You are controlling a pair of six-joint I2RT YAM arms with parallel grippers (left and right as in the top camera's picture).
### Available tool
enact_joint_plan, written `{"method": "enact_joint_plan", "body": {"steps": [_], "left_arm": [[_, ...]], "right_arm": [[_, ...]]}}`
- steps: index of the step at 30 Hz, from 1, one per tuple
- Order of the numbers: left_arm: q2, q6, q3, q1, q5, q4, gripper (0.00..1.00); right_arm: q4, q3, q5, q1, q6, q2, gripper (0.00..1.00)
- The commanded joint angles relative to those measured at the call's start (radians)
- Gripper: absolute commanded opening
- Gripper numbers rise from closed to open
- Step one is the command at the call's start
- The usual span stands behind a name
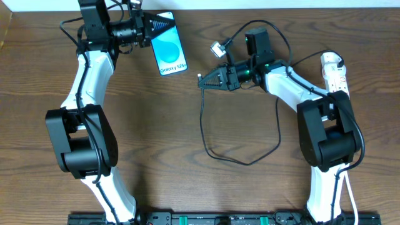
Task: Plug charger to phone and switch on socket
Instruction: 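Lift the connector with the right gripper toward the phone's bottom port, then push the connector into the phone's bottom port with the right gripper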
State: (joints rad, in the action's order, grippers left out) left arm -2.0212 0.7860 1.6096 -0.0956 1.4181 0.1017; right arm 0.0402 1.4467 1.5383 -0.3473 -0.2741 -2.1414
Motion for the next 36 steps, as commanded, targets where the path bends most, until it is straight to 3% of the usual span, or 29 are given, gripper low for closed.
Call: {"method": "enact_joint_plan", "body": {"steps": [1, 13, 18, 28, 36], "left_arm": [[0.025, 0.038, 0.006, -0.001, -0.085, 0.020, 0.07], [0.025, 0.118, 0.006, 0.026, -0.218, 0.102, 0.07], [0.025, 0.117, 0.006, 0.069, -0.208, 0.153, 0.07], [0.025, 0.117, 0.006, 0.081, -0.100, 0.174, 0.07], [0.025, 0.106, 0.006, 0.081, -0.096, 0.174, 0.07]], "right_arm": [[0.061, 0.012, 0.024, -0.021, -0.115, -0.004, 0.01], [0.285, 0.012, 0.024, -0.040, -0.283, -0.004, 0.01], [0.362, 0.012, 0.024, -0.041, -0.359, -0.004, 0.01], [0.369, 0.012, 0.024, -0.040, -0.361, -0.004, 0.01], [0.372, 0.012, 0.024, -0.040, -0.366, -0.004, 0.01]]}}
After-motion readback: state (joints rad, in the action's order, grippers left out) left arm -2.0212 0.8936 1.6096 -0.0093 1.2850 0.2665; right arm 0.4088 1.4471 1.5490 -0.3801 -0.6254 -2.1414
